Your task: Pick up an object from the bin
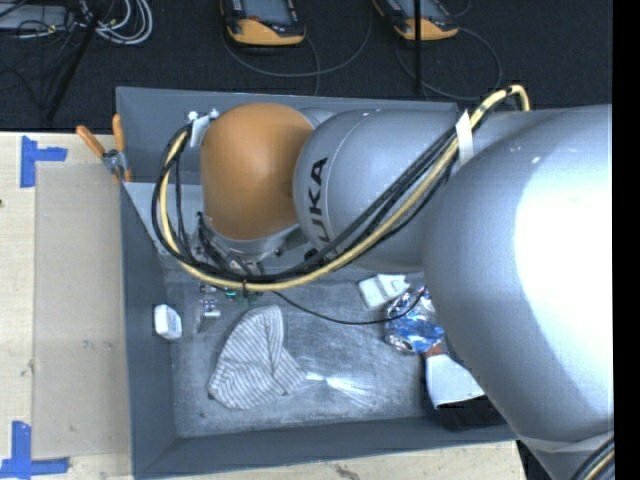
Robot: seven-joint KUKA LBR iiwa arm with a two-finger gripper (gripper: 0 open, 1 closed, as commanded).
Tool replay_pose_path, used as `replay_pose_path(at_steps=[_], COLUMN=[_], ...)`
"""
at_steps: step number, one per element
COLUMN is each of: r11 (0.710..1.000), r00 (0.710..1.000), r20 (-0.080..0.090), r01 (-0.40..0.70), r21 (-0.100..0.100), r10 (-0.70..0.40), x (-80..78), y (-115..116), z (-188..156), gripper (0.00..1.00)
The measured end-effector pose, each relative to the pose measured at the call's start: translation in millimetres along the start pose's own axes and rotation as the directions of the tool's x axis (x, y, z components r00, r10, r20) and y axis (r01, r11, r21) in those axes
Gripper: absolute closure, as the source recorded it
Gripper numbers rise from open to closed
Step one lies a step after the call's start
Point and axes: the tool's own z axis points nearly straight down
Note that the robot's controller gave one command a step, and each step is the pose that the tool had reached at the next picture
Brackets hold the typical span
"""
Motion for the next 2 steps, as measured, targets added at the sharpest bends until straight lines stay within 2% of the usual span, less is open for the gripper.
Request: replay_pose_path(at_steps=[1, 2], r11=[1.000, 0.976], r00=[1.000, 0.976], r20=[0.007, 0.015], r01=[-0.004, 0.217], r21=[-0.002, -0.002], r10=[0.004, -0.217], x=[-2.0, 0.2], y=[-1.1, -46.8], z=[-5.2, 43.5], gripper=[0.00, 0.00])
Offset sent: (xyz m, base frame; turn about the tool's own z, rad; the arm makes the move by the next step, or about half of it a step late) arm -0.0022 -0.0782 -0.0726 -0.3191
